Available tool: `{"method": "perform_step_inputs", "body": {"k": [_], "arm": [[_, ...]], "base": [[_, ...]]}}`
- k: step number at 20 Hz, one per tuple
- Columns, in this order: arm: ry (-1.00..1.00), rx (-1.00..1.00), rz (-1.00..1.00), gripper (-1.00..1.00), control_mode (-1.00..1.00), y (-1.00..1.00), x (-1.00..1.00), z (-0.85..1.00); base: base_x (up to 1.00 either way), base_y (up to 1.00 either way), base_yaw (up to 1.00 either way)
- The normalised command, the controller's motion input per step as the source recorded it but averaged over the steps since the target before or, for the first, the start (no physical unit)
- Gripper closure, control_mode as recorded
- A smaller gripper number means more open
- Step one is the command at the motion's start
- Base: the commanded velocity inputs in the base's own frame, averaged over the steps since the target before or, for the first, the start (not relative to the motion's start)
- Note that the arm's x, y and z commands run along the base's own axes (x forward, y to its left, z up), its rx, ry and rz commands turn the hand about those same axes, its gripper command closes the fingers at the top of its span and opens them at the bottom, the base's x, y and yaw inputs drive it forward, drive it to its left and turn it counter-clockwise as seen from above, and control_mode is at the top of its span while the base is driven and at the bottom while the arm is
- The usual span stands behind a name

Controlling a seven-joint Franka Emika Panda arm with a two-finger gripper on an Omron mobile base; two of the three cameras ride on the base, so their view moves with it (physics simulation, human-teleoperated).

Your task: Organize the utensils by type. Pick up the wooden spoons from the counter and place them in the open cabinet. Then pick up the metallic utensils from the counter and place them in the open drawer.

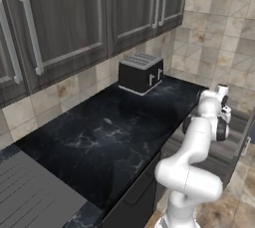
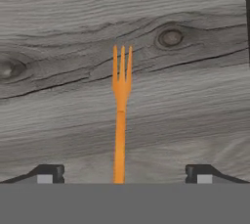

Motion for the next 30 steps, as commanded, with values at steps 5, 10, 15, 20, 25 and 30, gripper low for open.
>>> {"method": "perform_step_inputs", "body": {"k": [5, 10, 15, 20, 25, 30], "arm": [[-0.05, 0.00, 0.02, -1.00, -1.00, -0.07, -0.26, 0.62], [-0.14, 0.00, 0.18, -1.00, -1.00, 0.04, -0.47, 0.64], [-0.20, -0.04, 0.45, -1.00, -1.00, 0.19, -0.49, 0.60], [-0.06, -0.10, 0.56, -1.00, -1.00, 0.47, -0.42, 0.58], [0.00, -0.15, 0.60, -1.00, -1.00, 0.71, -0.31, 0.38], [0.00, -0.16, 0.59, -1.00, -1.00, 0.83, -0.34, 0.25]], "base": [[0.00, 0.00, 0.00], [0.00, 0.00, 0.00], [0.00, 0.00, 0.00], [0.00, 0.00, 0.00], [0.00, 0.00, 0.00], [0.00, 0.00, 0.00]]}}
